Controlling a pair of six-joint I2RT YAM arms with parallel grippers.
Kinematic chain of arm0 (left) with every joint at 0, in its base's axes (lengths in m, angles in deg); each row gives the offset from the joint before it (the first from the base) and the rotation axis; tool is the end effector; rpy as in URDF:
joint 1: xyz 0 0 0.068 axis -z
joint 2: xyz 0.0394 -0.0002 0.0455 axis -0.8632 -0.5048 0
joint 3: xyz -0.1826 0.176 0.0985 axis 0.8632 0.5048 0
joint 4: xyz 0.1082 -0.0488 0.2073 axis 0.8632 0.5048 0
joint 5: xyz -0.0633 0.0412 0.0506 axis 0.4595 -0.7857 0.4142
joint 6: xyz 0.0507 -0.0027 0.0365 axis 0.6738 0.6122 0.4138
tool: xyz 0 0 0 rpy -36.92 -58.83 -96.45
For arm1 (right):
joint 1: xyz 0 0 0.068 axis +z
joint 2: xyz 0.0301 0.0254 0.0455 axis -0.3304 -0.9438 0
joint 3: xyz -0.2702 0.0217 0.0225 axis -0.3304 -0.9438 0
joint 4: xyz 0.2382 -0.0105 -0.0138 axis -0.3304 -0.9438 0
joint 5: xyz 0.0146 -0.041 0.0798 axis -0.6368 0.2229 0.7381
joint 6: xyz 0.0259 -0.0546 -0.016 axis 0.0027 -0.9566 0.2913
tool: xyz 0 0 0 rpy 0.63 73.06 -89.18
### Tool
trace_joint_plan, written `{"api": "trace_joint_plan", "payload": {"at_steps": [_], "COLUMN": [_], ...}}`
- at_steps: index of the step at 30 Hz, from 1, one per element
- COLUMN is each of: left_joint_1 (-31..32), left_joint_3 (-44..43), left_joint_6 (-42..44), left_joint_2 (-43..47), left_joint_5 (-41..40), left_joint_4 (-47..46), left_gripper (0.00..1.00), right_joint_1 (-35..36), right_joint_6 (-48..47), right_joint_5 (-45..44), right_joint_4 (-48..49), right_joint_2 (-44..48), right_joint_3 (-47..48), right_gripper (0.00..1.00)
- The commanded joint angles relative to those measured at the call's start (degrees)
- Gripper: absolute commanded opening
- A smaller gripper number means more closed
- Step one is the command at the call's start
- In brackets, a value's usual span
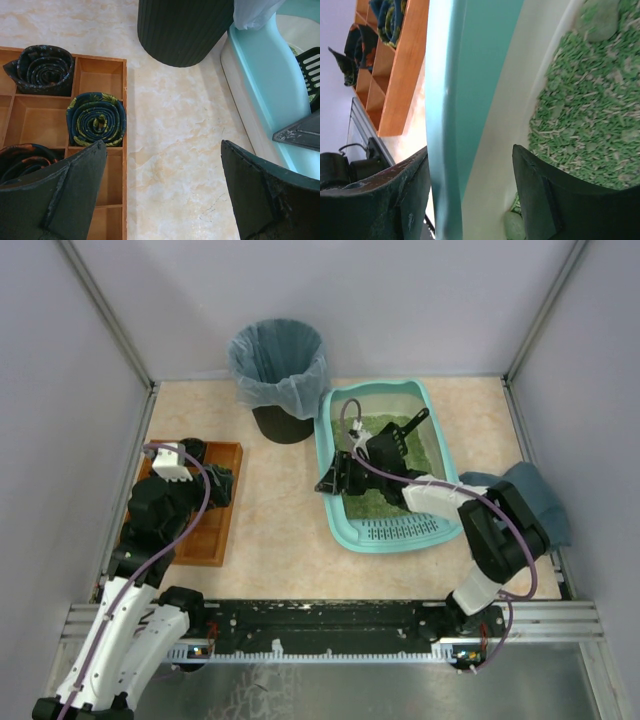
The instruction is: Clean the litter box
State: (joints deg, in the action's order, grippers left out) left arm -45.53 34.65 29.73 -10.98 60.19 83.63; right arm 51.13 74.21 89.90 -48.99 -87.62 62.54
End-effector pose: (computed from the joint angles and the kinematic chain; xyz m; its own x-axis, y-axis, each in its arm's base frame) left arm 0.1291 -0.0301 0.3014 -0.2865 -0.1636 -0.9440 0.1370 0.9682 -0.2094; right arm 0.2714 0.1927 0.2057 -0.8159 0.1014 -0.5692 -0.3908 0.6289 0.6721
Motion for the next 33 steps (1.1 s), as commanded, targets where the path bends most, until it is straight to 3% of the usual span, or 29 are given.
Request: {"api": "trace_joint_plan", "payload": {"at_steps": [1, 15, 33], "left_joint_1": [0.21, 0.17, 0.17], "left_joint_3": [-0.12, -0.16, -0.16], "left_joint_6": [0.57, 0.38, 0.42], "left_joint_2": [-0.14, -0.36, -0.12], "left_joint_5": [0.17, -0.30, -0.75], "left_joint_4": [-0.31, -0.04, 0.01], "left_gripper": [1.00, 1.00, 1.00], "right_joint_1": [1.96, 10.88, 20.57], "right_joint_6": [2.04, 7.86, 8.56], "right_joint_5": [2.44, 4.46, 3.15], "right_joint_4": [6.57, 13.40, 15.33], "right_joint_2": [-1.44, -5.25, -12.07], "right_joint_3": [-0.80, -1.46, 4.17], "right_gripper": [0.63, 0.57, 0.50]}}
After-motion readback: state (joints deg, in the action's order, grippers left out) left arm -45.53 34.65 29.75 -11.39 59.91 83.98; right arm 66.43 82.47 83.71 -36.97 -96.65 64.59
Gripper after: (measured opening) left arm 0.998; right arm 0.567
